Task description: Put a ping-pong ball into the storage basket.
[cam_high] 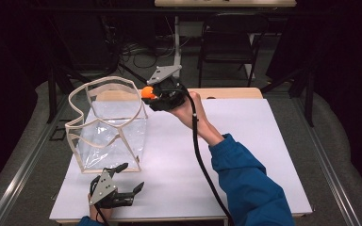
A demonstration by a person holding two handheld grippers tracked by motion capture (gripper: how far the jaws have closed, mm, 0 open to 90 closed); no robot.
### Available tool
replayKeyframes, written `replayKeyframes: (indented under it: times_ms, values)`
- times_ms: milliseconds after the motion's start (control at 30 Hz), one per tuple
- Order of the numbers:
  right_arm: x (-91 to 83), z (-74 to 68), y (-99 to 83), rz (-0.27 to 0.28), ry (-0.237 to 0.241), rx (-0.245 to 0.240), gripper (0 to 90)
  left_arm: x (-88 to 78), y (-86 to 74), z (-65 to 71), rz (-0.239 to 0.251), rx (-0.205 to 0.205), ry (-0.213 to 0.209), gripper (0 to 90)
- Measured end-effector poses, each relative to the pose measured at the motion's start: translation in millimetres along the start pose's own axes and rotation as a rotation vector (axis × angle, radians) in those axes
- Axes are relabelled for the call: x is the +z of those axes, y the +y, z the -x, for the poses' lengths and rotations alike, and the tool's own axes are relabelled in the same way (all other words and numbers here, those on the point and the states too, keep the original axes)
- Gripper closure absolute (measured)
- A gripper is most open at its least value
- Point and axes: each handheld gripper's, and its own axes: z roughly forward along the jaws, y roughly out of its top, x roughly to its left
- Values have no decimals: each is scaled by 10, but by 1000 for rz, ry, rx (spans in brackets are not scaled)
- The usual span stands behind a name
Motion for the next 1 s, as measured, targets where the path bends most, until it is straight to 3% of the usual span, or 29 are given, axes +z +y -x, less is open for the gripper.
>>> replayKeyframes:
  times_ms: [1000]
  values:
    - [142, -43, 134, 3, 23, -1, 511, -5, 0, -4, 9, -3, 0, 159]
